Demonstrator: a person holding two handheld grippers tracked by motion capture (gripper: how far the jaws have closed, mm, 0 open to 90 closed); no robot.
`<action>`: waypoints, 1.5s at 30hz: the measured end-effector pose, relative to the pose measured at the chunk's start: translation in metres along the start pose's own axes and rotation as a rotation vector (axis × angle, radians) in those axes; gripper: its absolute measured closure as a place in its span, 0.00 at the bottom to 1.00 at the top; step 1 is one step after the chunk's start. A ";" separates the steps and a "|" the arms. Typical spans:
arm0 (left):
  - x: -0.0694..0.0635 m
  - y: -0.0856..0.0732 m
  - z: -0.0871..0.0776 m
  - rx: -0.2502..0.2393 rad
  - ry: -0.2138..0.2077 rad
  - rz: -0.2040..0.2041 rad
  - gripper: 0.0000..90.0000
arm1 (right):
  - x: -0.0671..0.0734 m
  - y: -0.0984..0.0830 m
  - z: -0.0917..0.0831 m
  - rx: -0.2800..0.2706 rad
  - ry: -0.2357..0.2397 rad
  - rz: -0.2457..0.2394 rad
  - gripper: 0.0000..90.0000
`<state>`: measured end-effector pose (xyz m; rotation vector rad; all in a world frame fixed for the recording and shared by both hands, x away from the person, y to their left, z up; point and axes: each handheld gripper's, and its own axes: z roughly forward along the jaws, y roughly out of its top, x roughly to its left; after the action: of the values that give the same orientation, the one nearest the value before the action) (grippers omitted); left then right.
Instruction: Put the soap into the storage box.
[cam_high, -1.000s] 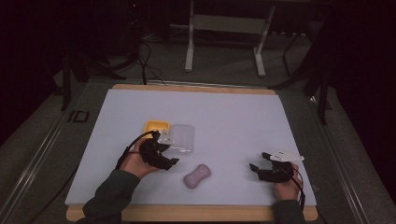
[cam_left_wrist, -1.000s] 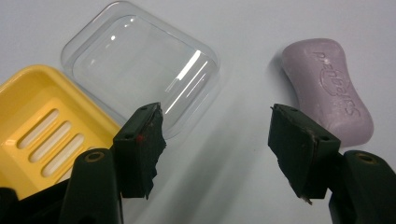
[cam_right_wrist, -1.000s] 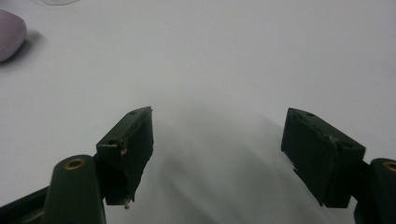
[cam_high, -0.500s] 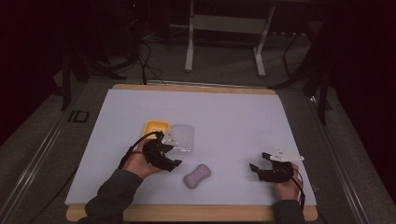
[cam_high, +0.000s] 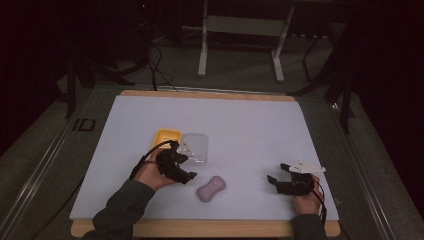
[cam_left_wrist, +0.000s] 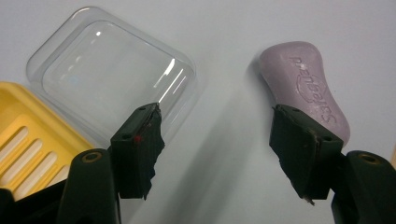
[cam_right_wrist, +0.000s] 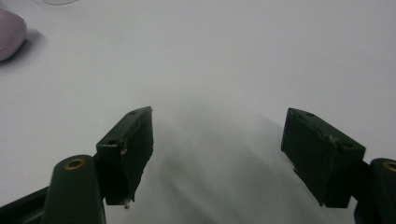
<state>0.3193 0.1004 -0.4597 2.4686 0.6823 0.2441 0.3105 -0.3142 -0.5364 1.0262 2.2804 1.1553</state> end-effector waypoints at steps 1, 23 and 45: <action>-0.001 0.001 0.001 0.006 -0.004 0.003 0.39 | 0.000 0.000 0.000 0.000 0.000 0.000 0.28; -0.009 0.010 0.006 0.011 -0.041 0.005 0.37 | 0.000 0.000 0.000 0.001 0.002 -0.004 0.28; -0.019 0.017 0.011 0.037 -0.036 0.003 0.37 | 0.000 0.000 0.000 0.002 0.002 -0.004 0.28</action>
<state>0.3138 0.0735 -0.4596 2.5028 0.6742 0.1895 0.3103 -0.3139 -0.5364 1.0213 2.2844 1.1535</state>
